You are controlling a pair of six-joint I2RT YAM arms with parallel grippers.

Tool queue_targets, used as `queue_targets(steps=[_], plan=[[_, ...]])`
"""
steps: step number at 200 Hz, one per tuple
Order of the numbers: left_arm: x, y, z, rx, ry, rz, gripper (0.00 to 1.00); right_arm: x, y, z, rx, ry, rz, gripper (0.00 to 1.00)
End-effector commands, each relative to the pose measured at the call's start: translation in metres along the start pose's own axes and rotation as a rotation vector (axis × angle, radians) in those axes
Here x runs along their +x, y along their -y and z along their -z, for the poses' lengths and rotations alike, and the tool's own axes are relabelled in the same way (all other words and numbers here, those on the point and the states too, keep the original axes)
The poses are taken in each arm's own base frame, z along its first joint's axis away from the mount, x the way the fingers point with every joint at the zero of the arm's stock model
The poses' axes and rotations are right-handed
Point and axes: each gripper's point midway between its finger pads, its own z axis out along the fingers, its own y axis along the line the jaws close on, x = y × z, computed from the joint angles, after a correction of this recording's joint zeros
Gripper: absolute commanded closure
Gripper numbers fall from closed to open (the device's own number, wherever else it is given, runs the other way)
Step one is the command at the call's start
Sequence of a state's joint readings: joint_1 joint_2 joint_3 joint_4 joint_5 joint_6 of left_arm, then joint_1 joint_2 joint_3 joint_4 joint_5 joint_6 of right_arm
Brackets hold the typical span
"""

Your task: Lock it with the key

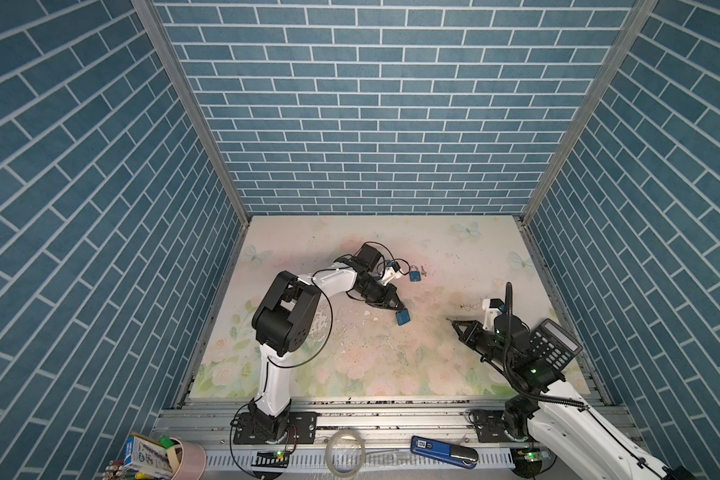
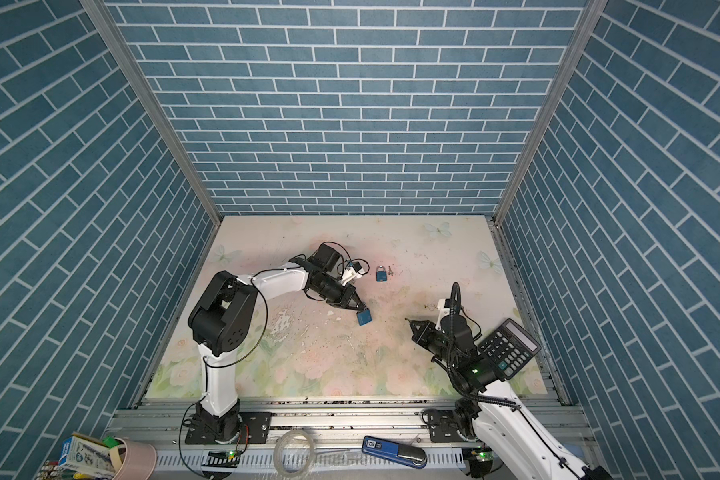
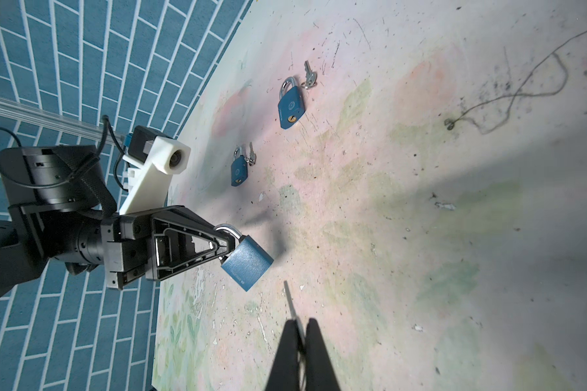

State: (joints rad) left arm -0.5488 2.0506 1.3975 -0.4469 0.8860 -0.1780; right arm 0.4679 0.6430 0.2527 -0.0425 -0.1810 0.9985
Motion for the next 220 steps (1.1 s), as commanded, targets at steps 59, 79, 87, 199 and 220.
queue_targets(steps=[59,79,87,199,220], plan=[[-0.026,0.008,-0.004,0.036,-0.027,-0.06,1.0,-0.008,-0.002,-0.006,-0.024,0.01,-0.04,1.0],[-0.033,0.01,-0.004,0.034,-0.033,-0.069,1.0,-0.009,-0.001,-0.007,-0.03,0.008,-0.046,1.0],[-0.035,0.011,-0.003,0.031,-0.038,-0.072,1.0,-0.009,-0.001,-0.007,-0.032,0.007,-0.047,1.0],[-0.067,0.009,0.011,0.028,-0.044,-0.114,1.0,-0.012,0.0,-0.011,-0.062,-0.014,-0.064,1.0],[-0.066,0.005,0.012,0.022,-0.048,-0.109,1.0,-0.012,-0.001,-0.013,-0.067,-0.022,-0.065,1.0]])
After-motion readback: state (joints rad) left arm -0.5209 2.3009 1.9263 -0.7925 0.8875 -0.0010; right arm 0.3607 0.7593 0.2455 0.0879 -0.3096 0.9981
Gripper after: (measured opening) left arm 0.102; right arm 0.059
